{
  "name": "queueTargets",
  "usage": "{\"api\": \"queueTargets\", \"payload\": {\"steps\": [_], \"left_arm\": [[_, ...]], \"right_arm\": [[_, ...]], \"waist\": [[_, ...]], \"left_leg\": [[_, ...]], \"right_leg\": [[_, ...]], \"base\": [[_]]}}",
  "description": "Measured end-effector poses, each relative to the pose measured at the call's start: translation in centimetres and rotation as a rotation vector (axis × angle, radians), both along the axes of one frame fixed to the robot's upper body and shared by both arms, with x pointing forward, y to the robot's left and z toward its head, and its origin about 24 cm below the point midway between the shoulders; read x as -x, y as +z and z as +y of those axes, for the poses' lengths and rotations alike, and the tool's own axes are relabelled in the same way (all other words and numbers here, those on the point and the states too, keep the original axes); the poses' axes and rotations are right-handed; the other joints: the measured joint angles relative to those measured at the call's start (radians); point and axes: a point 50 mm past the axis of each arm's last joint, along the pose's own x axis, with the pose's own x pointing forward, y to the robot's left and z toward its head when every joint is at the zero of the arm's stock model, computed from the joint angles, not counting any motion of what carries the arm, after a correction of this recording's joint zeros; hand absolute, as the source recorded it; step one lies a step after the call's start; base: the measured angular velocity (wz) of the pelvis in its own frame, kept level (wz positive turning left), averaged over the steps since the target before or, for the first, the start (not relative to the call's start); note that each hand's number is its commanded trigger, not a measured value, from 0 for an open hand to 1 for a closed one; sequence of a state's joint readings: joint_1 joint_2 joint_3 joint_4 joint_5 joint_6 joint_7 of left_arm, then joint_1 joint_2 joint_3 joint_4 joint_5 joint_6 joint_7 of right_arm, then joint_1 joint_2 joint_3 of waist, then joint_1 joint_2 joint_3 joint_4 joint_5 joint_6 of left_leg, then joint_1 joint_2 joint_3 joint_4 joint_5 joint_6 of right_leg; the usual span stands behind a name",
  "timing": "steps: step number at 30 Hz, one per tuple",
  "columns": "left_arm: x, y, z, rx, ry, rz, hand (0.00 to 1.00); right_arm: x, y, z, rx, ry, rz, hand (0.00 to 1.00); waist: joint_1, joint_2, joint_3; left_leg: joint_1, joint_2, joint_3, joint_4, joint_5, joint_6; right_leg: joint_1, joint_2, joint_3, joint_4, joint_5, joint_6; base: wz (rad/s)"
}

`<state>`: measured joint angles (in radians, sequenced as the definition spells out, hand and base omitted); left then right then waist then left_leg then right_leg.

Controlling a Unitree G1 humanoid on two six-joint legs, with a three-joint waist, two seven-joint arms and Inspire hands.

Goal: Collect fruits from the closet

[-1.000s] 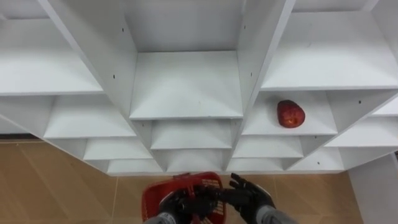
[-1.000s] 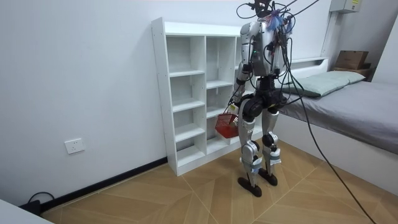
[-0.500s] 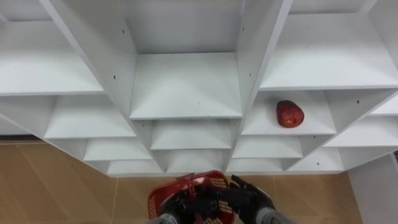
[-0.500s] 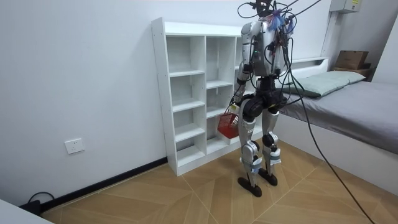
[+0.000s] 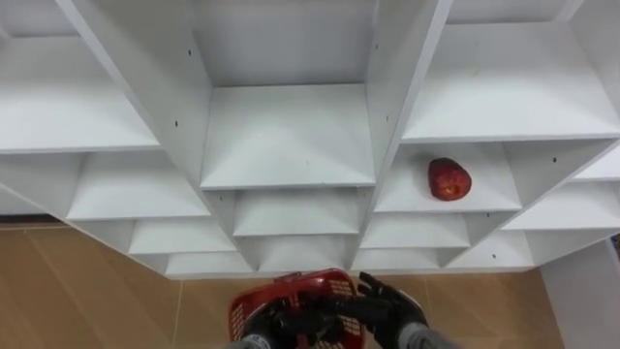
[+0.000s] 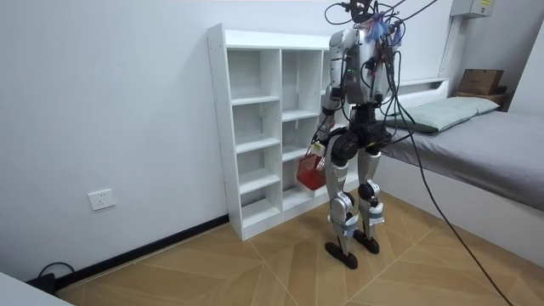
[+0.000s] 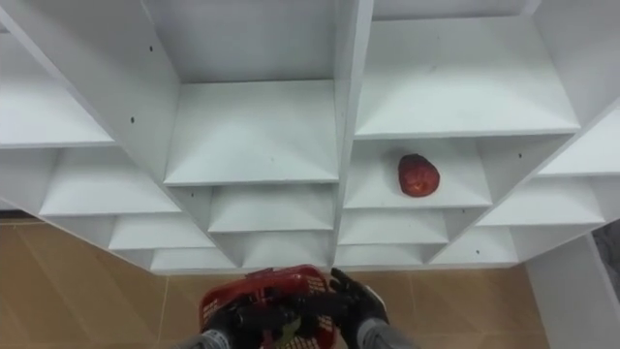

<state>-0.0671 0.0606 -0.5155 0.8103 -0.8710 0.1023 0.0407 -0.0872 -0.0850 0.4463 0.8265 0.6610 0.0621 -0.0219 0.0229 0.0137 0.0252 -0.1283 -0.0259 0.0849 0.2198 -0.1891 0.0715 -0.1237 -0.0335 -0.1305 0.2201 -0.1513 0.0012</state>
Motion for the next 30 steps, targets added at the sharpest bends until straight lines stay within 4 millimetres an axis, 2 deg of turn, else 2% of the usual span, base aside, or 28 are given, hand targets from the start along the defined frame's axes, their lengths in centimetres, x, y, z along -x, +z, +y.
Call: {"api": "queueTargets", "payload": {"steps": [9,12,14,17,22,26,30], "left_arm": [[-0.3,0.3,1.3,-0.016,0.085,-0.008,1.0],[-0.2,0.7,1.9,-0.005,0.138,-0.026,1.0],[0.1,0.7,2.1,-0.005,0.167,-0.034,1.0],[0.2,0.8,2.0,-0.007,0.186,-0.028,1.0],[0.3,0.9,1.8,0.0,0.212,-0.019,1.0],[0.2,0.8,2.5,-0.011,0.244,-0.016,1.0],[0.5,0.6,3.3,-0.035,0.28,-0.001,1.0]], "right_arm": [[-0.4,0.9,-1.1,0.084,-0.054,-0.054,0.0],[0.1,1.5,-1.9,0.125,-0.102,-0.08,0.0],[0.5,1.6,-2.2,0.157,-0.126,-0.086,0.0],[0.5,2.0,-2.5,0.231,-0.125,-0.119,0.0],[0.5,3.0,-3.1,0.354,-0.147,-0.186,0.0],[-0.2,4.2,-3.6,0.433,-0.184,-0.253,0.0],[-0.3,4.6,-4.2,0.49,-0.216,-0.277,0.0]], "waist": [[-0.021,-0.018,-0.0041],[-0.027,-0.042,-0.0171],[-0.032,-0.051,-0.018],[-0.042,-0.057,-0.0169],[-0.044,-0.053,-0.0161],[-0.046,-0.045,-0.0121],[-0.047,-0.042,-0.0105]], "left_leg": [[0.053,0.001,0.02,-0.016,0.0,0.0],[0.059,0.002,0.021,-0.016,0.0,0.0],[0.073,0.002,0.021,-0.017,0.0,0.0],[0.089,0.0,0.022,-0.018,-0.001,0.0],[0.112,-0.001,0.022,-0.021,-0.001,0.001],[0.128,-0.001,0.022,-0.025,-0.001,0.0],[0.15,-0.001,0.02,-0.032,-0.001,0.0]], "right_leg": [[0.038,0.001,0.018,0.001,-0.001,0.002],[0.043,0.002,0.017,0.002,-0.003,0.002],[0.057,0.003,0.017,0.001,-0.003,0.002],[0.072,0.003,0.018,0.0,-0.003,0.002],[0.084,0.003,0.017,0.0,-0.003,0.002],[0.105,0.003,0.013,0.0,-0.002,0.002],[0.123,0.0,-0.009,-0.002,-0.003,0.002]], "base": [[-0.06],[-0.02],[0.0],[0.0],[-0.01],[0.0],[0.0]]}}
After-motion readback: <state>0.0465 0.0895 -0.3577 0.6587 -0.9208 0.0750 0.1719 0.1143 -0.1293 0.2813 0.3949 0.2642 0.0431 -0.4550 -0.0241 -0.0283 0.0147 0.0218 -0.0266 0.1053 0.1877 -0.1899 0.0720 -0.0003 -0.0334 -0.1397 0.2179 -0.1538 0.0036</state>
